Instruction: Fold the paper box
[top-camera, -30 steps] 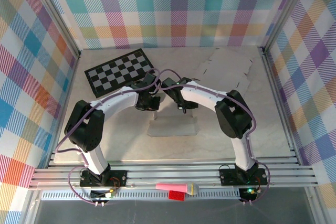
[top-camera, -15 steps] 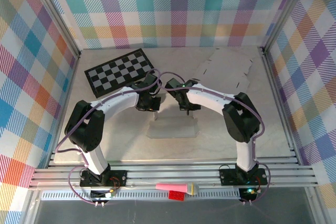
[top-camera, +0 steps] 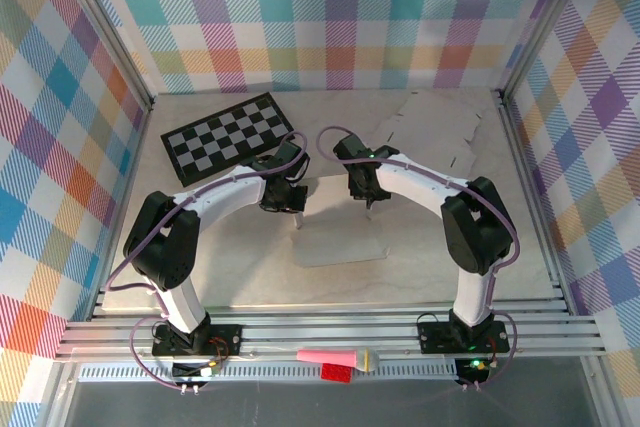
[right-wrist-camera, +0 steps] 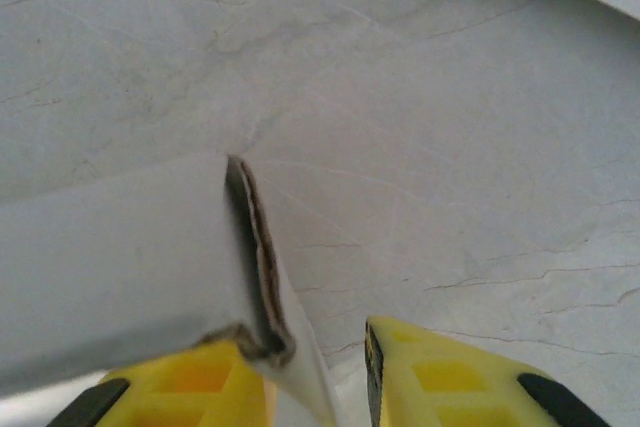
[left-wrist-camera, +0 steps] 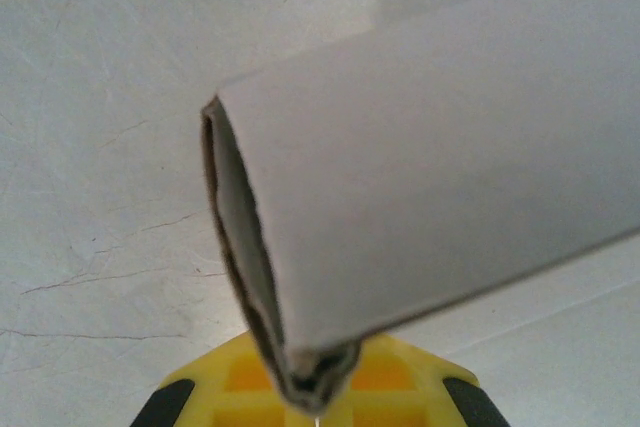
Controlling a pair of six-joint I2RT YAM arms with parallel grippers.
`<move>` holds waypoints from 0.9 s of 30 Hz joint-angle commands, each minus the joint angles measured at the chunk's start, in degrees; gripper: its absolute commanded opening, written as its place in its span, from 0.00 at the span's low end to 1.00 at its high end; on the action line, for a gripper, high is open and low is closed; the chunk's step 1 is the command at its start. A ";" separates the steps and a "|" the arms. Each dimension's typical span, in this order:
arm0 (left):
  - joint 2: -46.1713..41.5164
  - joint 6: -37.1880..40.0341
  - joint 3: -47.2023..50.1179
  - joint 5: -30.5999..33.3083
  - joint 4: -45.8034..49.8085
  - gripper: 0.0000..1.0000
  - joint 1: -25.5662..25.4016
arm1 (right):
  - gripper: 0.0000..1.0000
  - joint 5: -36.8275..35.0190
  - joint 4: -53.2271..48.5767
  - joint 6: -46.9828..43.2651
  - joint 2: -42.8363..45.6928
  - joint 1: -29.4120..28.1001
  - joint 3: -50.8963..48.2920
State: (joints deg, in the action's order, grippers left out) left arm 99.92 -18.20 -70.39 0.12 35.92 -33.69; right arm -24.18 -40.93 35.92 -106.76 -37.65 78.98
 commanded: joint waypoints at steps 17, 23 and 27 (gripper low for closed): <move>2.55 -0.77 -0.33 -0.29 -0.68 0.06 0.12 | 0.00 -0.01 1.74 -3.54 -0.93 0.56 -2.48; 2.87 -2.78 0.78 0.40 -4.24 0.21 0.21 | 0.00 1.05 2.34 -3.89 0.15 0.56 -3.73; 3.41 -3.07 0.78 1.23 -5.63 0.23 0.21 | 0.00 1.33 2.43 -3.96 0.28 0.56 -3.62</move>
State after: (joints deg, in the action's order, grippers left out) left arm 102.43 -20.21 -70.52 0.36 32.18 -33.58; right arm -23.62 -37.76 31.20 -107.42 -37.39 76.44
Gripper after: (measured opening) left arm 0.227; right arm 0.069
